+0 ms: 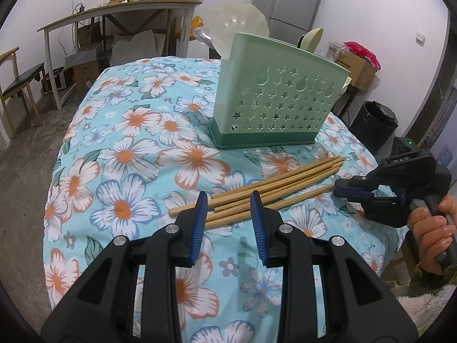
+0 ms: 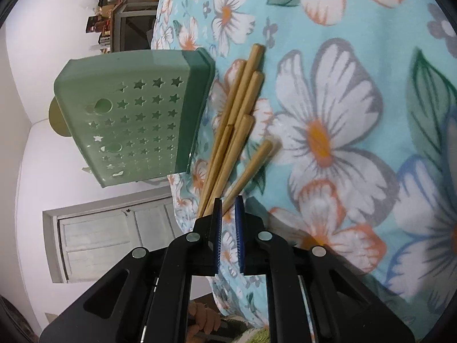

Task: Organize utensils
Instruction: 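Grasp a wooden chopstick from the pile with the right tool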

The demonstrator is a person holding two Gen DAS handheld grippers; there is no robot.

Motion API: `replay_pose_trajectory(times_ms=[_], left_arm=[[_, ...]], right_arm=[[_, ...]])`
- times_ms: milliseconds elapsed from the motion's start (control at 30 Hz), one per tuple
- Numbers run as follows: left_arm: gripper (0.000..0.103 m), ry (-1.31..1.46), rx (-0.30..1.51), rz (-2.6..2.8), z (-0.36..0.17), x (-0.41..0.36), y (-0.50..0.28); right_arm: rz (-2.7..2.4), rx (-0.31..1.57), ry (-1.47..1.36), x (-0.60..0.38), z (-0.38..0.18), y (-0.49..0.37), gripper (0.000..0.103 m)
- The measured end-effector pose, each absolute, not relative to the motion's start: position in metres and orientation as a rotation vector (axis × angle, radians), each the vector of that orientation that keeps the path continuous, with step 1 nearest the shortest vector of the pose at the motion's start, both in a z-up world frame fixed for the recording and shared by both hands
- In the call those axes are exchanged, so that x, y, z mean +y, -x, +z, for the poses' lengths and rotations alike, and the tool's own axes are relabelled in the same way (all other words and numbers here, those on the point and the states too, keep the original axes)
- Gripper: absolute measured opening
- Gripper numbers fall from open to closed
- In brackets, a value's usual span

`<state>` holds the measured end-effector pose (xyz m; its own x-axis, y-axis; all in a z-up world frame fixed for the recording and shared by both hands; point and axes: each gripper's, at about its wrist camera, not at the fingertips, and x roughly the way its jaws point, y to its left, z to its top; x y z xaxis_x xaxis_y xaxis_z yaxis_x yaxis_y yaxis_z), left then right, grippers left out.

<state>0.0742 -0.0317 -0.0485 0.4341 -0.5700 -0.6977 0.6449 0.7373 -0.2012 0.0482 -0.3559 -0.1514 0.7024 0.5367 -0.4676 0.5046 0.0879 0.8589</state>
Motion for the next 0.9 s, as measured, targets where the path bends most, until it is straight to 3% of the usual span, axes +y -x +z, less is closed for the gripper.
replay_pose_trajectory(times_ms=[100,333,433,567,900], left_arm=[[0.029,-0.097,0.829,-0.758,-0.049,-0.03,-0.075],[0.029,-0.085,0.832,-0.756,-0.05,-0.027,-0.077],[0.029,-0.081,0.836,-0.757,-0.051,-0.027,-0.078],[0.029,-0.079,0.836,-0.758,-0.051,-0.026,-0.078],[0.029,-0.07,0.843,-0.757,-0.05,-0.026,-0.081]], right_arm=[[0.015,0.893,-1.558,-0.355,-0.153,-0.051,0.03],[-0.012,0.88,-1.586,-0.352,-0.155,-0.055,0.031],[-0.023,0.873,-1.588,-0.351,-0.157,-0.06,0.028],[-0.043,0.873,-1.588,-0.349,-0.164,-0.065,0.009],[-0.017,0.848,-1.564,-0.352,-0.158,-0.051,0.01]])
